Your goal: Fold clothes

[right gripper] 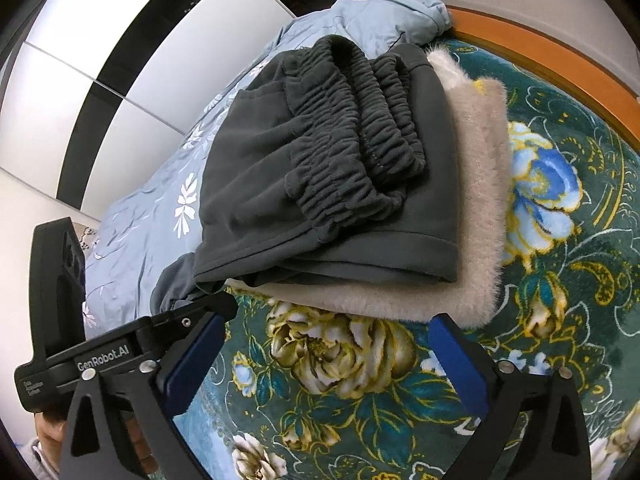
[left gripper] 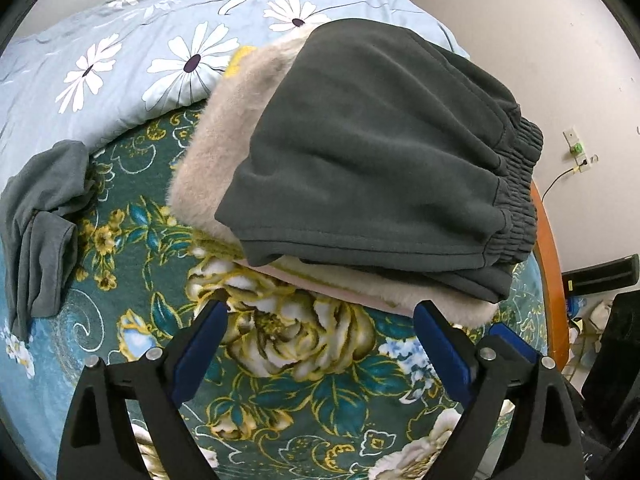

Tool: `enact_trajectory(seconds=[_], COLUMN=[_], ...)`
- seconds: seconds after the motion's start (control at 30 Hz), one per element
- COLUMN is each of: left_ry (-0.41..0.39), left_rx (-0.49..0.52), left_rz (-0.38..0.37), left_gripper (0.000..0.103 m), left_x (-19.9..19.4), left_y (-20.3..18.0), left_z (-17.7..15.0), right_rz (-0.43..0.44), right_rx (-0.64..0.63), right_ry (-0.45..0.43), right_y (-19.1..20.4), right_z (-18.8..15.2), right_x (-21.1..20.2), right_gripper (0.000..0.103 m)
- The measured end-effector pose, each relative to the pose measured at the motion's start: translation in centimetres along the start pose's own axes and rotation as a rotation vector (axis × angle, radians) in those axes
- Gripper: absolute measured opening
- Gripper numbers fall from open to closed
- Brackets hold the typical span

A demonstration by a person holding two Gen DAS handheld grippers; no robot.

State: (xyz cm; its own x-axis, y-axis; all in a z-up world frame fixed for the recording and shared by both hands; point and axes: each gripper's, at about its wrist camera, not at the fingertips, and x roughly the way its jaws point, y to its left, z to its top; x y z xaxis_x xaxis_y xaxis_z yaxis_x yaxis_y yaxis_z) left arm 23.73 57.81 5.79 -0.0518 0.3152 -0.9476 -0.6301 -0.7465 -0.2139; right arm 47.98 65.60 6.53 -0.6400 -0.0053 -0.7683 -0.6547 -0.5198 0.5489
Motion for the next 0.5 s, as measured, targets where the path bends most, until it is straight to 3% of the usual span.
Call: enact_trajectory(seconds=[0.5], left_ry=[-0.124], left_rx=[0.018], left_rz=[0.045], left_gripper=[0.098], left_x=[-0.82], left_y=[0.45], left_z=[-0.15], right_rz=[-0.028], right_rx=[-0.005], right_ry=[-0.021], right_y=[-0.23], right_z=[0.18], right_x=[0.37], right_gripper=[0.103])
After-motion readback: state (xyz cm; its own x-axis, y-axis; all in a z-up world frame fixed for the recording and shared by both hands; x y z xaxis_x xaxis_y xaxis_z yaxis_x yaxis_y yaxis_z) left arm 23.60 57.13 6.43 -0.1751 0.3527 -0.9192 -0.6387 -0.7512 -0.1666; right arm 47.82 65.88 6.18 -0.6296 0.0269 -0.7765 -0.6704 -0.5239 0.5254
